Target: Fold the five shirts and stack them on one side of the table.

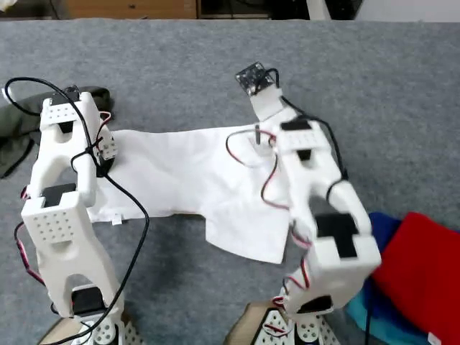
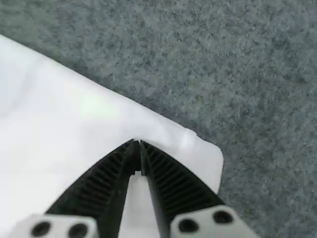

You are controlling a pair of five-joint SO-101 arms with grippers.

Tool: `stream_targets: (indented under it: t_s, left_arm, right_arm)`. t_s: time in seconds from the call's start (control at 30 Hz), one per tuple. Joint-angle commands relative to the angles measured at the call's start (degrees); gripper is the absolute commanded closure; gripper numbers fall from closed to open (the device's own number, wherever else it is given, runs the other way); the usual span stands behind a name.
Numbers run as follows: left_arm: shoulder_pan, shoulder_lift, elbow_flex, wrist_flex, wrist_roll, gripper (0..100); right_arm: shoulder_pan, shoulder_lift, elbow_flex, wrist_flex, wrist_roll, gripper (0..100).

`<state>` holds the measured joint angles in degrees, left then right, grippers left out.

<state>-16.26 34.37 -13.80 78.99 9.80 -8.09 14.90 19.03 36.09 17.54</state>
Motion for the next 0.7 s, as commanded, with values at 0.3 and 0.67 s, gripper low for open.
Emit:
stream_targets:
  t_s: [0.3,0.67]
  left_arm:
    - [-7.03,-0.75,-0.79,-0.18,-6.59,98]
    - [3.60,-10.95,-20.40,9.05,-4.75,98]
  right_arm:
    - [4.79,7.60,-15.52,9.23,-0.62,99.5]
    - [1.45,-12.53,-9.10,9.85,-0.62,99.5]
